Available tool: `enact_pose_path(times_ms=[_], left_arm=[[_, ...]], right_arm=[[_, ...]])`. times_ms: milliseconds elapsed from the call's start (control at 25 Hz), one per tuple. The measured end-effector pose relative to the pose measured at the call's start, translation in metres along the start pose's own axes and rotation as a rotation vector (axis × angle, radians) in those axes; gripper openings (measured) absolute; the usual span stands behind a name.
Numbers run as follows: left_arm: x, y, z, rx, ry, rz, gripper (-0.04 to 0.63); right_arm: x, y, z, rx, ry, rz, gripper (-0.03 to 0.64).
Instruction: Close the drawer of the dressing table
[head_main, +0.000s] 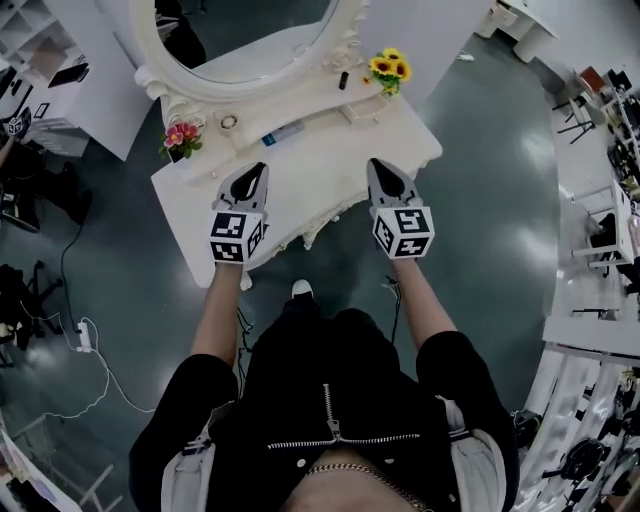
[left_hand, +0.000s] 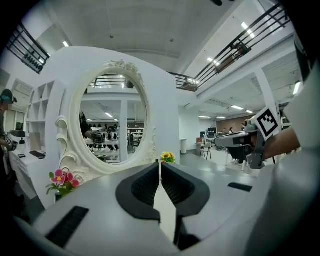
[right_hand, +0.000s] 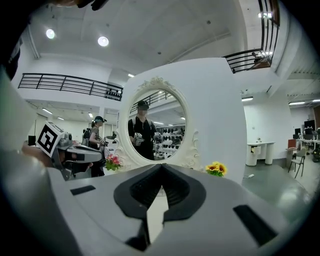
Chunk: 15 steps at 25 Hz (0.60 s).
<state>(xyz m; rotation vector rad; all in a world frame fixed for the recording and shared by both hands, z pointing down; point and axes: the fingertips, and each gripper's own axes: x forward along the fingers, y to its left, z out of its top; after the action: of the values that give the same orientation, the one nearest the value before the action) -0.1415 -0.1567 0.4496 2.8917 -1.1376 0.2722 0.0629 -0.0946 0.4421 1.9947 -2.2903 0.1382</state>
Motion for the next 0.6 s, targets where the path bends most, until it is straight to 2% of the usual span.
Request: enact_pose_path(times_ms=[280, 600], left_arm=[[0.037, 0.029, 0.003, -0.011, 0.004, 0.013, 0.031], [0.079, 0.056, 0.006, -0.022, 0.017, 0.098, 0.031]], right_arm=[[0.054, -0.012, 0.001, -0.01, 0.014, 0.027, 0.006], [0.116, -0.041, -0.005, -0.004, 0.024, 0.1, 0.006]])
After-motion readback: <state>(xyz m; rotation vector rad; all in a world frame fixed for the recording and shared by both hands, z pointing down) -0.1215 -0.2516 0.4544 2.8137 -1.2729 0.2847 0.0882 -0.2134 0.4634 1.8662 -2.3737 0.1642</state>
